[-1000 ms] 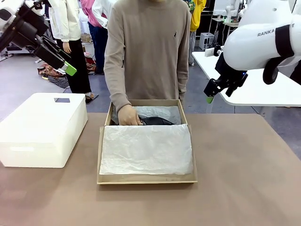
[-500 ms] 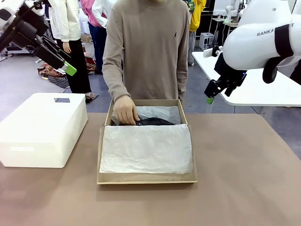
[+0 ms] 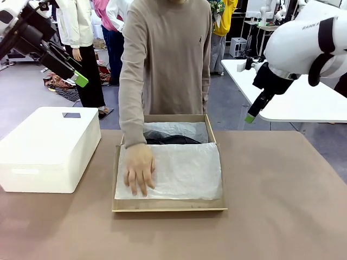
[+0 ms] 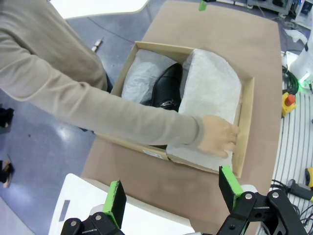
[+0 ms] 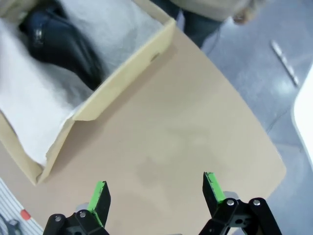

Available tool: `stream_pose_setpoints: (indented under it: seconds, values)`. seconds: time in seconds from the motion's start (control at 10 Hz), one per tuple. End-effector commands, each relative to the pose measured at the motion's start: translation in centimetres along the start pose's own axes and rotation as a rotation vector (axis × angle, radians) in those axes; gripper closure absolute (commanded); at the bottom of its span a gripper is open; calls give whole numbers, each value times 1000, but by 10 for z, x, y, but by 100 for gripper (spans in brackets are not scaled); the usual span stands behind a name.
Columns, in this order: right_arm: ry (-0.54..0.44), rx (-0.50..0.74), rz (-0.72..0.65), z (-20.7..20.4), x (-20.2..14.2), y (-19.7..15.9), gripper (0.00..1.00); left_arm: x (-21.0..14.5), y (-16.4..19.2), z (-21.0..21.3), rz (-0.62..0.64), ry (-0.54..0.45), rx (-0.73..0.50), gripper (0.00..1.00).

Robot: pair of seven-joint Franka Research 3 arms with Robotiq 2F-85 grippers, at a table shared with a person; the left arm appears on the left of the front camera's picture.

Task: Pack the shoes into the box.
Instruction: Close the Shoes Box.

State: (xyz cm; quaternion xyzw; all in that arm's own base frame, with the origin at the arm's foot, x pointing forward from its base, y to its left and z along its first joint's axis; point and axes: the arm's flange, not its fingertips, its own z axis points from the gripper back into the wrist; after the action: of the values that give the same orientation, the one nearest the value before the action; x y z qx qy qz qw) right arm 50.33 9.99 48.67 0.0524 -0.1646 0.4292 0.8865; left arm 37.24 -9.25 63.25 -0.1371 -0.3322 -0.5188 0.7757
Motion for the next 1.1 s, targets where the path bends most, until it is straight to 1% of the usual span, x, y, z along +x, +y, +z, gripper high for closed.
stream_pose_setpoints:
  seconds: [0.0,0.1,0.3,0.5,0.6,1.0]
  values:
    - [-88,138,156,3,-3,-14,0,0,0,1,4,-13,-10,0]
    - [-109,180,210,2,-4,-16,13,0,0,1,4,-13,-10,0]
    - [-120,246,270,1,-6,-20,53,0,0,1,4,-13,-10,0]
    - [-113,261,287,0,-8,-24,93,0,0,1,4,-13,-10,0]
    - [-117,269,304,2,-10,-26,100,0,0,1,4,-13,-10,0]
    - [-95,276,359,3,-10,-24,100,0,0,1,4,-13,-10,0]
